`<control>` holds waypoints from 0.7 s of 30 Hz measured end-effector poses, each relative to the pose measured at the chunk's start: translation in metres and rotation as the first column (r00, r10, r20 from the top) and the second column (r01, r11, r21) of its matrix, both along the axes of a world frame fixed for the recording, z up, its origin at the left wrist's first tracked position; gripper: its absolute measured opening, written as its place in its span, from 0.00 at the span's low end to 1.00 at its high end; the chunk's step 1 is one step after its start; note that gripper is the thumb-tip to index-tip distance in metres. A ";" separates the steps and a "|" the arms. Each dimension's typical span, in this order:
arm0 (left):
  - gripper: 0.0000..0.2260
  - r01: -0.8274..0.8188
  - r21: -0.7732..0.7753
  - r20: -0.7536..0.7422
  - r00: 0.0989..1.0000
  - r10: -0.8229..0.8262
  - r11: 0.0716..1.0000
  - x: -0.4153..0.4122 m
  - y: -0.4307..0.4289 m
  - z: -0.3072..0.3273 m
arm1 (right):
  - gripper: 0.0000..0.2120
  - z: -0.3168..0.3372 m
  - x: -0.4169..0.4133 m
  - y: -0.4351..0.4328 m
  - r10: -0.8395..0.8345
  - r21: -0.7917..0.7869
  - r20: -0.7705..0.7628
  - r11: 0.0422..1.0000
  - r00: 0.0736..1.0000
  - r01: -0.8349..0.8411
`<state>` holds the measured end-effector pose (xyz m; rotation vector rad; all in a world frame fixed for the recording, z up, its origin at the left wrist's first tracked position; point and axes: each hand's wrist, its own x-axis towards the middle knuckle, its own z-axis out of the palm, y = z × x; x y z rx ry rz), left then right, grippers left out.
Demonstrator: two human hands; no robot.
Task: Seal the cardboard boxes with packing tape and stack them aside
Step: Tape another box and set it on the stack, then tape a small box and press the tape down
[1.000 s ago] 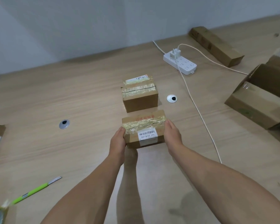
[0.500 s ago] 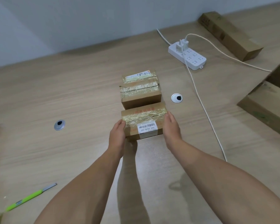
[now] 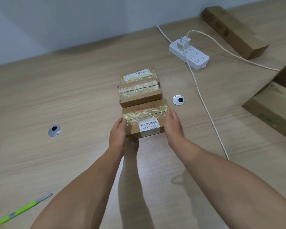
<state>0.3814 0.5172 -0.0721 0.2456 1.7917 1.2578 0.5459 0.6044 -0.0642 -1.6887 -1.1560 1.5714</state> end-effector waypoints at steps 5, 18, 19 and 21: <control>0.19 0.018 0.002 -0.030 0.999 -0.018 1.000 0.005 0.001 0.001 | 0.23 -0.004 0.000 0.002 0.000 0.001 0.003 1.000 1.000 0.000; 0.23 -0.014 -0.007 -0.039 0.999 0.014 1.000 0.014 -0.066 0.016 | 0.14 -0.008 0.019 -0.069 -0.022 -0.123 0.299 0.991 0.954 0.062; 0.23 -0.015 -0.016 -0.035 0.999 0.014 1.000 0.016 -0.077 0.016 | 0.12 -0.010 0.017 -0.080 0.018 -0.130 0.277 0.991 0.961 0.019; 0.22 -0.021 -0.043 -0.033 0.999 0.020 0.999 0.018 -0.103 0.018 | 0.10 -0.014 0.007 -0.106 0.104 -0.167 0.196 0.983 0.975 -0.072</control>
